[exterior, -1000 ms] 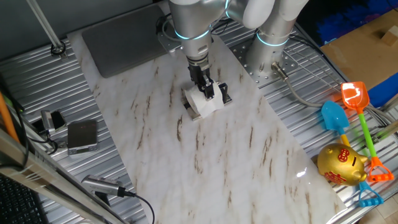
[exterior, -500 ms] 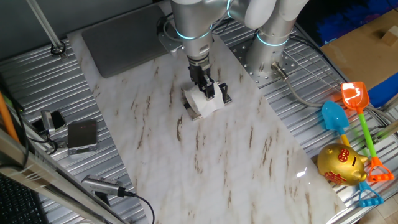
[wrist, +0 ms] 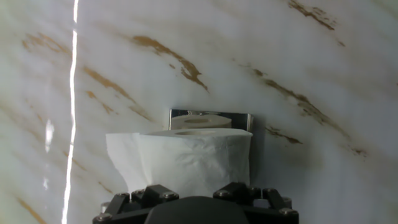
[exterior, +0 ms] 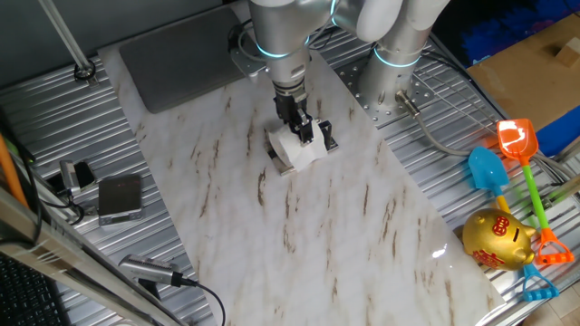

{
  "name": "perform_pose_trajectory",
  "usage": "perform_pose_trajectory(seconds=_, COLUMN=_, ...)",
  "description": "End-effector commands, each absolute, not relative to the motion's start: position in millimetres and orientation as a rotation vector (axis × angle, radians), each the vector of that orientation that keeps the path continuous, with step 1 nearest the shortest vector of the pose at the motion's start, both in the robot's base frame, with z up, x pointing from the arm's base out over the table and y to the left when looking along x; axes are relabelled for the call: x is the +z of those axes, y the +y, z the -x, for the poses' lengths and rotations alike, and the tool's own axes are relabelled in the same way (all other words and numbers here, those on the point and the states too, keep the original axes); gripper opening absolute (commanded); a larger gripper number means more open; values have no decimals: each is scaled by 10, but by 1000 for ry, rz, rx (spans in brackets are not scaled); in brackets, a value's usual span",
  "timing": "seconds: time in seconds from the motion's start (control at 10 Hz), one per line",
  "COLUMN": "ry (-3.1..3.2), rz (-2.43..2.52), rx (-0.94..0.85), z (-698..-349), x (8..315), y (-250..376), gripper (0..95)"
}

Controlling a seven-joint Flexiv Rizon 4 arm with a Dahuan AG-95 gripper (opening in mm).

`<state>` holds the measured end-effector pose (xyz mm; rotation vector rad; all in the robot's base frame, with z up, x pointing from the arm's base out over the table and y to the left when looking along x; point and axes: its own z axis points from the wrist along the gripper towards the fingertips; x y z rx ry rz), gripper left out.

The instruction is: Take the roll of paper down from the shelf

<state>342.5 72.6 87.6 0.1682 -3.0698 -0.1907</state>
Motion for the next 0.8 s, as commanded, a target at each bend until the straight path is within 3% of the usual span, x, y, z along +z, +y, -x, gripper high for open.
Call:
perform_pose_trajectory(seconds=0.1, ry=-3072, rz=-182, rx=-192, z=-3424, x=880, y=724, gripper=760)
perform_pose_trajectory(seconds=0.7, ry=-3095, rz=-211, rx=-199, z=-3425, x=880, y=723, gripper=760)
perform_pose_trajectory(seconds=0.8, ry=-3097, rz=-217, rx=-198, z=-3425, x=881, y=722, gripper=950)
